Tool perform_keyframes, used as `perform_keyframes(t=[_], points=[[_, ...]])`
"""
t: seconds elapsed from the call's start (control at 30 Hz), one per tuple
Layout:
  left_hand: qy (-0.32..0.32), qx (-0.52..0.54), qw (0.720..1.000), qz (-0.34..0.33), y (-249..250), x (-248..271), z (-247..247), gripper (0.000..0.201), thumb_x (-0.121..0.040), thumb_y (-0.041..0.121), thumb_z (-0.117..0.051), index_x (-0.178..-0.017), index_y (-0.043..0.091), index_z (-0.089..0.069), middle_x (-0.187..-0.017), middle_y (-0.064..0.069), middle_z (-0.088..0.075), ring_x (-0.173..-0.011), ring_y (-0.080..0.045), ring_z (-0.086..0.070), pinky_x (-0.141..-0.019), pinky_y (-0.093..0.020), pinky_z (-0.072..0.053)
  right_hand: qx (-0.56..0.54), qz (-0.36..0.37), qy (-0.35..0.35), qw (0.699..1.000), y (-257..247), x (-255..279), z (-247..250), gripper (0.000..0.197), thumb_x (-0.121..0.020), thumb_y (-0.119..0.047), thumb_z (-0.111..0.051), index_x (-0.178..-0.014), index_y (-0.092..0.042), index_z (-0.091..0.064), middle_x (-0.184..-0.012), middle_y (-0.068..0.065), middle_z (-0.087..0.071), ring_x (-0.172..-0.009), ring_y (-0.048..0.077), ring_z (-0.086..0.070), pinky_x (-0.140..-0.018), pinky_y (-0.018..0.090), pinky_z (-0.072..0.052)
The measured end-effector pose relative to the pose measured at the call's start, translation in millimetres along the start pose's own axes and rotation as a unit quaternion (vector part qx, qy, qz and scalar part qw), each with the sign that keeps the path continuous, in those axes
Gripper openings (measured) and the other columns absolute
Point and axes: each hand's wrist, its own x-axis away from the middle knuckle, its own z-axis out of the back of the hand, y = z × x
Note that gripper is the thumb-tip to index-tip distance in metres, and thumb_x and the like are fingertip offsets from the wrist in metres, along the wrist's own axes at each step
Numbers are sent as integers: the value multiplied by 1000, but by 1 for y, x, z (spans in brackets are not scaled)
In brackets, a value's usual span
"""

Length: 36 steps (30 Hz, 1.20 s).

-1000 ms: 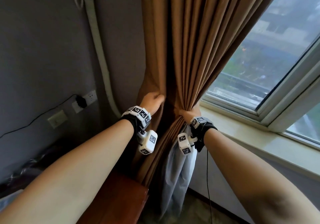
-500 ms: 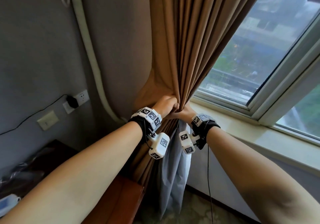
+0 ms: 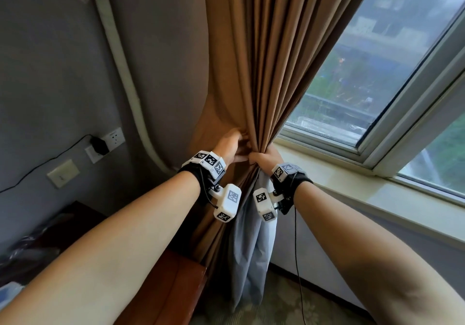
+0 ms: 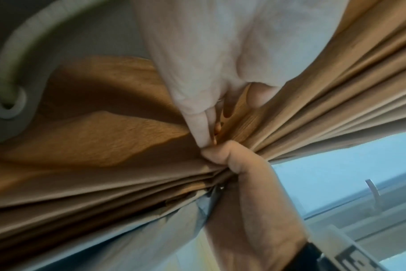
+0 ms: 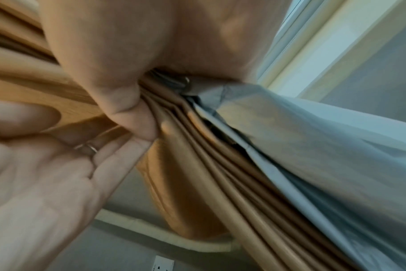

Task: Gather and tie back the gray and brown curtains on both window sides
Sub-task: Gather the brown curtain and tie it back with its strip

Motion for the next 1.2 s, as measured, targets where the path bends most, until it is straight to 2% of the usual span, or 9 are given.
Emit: perform_keyframes(t=[0.17, 0.37, 0.53, 0.6, 0.67, 0.73, 0.87, 1.07, 1.2], points=[[-15, -79, 997, 12, 4, -2, -2, 27, -99, 13, -35, -115, 18, -56, -100, -7, -63, -91, -19, -59, -94, -37, -47, 24, 10, 51, 998, 4, -2, 1, 38, -73, -19, -69, -109, -10, -62, -97, 6, -65, -90, 22, -61, -75, 28, -43], [8, -256, 966, -29, 5, -17, 0, 48, -103, 35, -32, -140, 9, -47, -145, -15, -47, -136, -31, -41, -115, -44, -29, 51, -27, 56, 997, 3, 0, 4, 29, -70, -18, -70, -97, -9, -67, -85, 6, -67, -77, 21, -63, -58, 22, -43], [93, -197, 976, -20, 7, -37, 8, 60, -96, 61, -31, -142, 26, -46, -146, -2, -48, -132, -27, -46, -114, -47, -31, -8, -43, 1, 999, 3, 1, 11, 8, -66, -8, -68, -72, -12, -64, -61, -1, -63, -53, 10, -62, -51, 21, -46], [103, -165, 981, 16, -2, -61, 21, 80, -74, 89, -32, -132, 40, -56, -139, 1, -57, -121, -26, -56, -108, -48, -39, -13, -55, -23, 998, 2, -2, 15, 9, -58, -10, -66, -63, -12, -59, -59, 1, -58, -54, 16, -59, -52, 29, -49], [83, -80, 990, 85, -28, -102, 39, 116, -43, 104, -39, -133, 34, -57, -137, -2, -59, -120, -28, -58, -107, -48, -39, -29, -63, -51, 996, 4, -6, 18, 20, -46, -11, -63, -63, -1, -60, -65, 10, -58, -65, 24, -57, -61, 42, -50], [54, -28, 989, 135, -35, -110, 44, 123, -37, 102, -52, -133, 24, -59, -131, -6, -63, -117, -31, -61, -105, -49, -42, -51, -71, -69, 994, 4, -8, 18, 26, -42, -6, -61, -63, 8, -59, -68, 15, -57, -70, 28, -56, -65, 44, -47], [76, 19, 990, 117, -26, -91, 48, 102, -62, 84, -59, -139, 17, -54, -135, -8, -60, -120, -26, -59, -108, -47, -41, -86, -106, -76, 988, -7, -6, 16, 12, -41, 1, -55, -45, -10, -51, -48, 5, -47, -57, 24, -49, -58, 35, -42], [91, 2, 994, 54, -14, -69, 51, 61, -94, 59, -44, -134, 15, -56, -127, -6, -62, -113, -20, -60, -104, -41, -45, -87, -91, -95, 987, -5, -23, 6, 28, -44, -4, -63, -71, -4, -58, -63, 11, -55, -59, 23, -55, -59, 37, -51], [98, 22, 994, 41, -19, -69, 61, 70, -77, 61, -58, -129, 15, -62, -124, -10, -67, -117, -25, -61, -107, -43, -43, -35, -58, -139, 988, -2, -32, 6, 42, -47, -18, -78, -88, -13, -69, -88, 11, -72, -83, 30, -71, -78, 48, -60]])
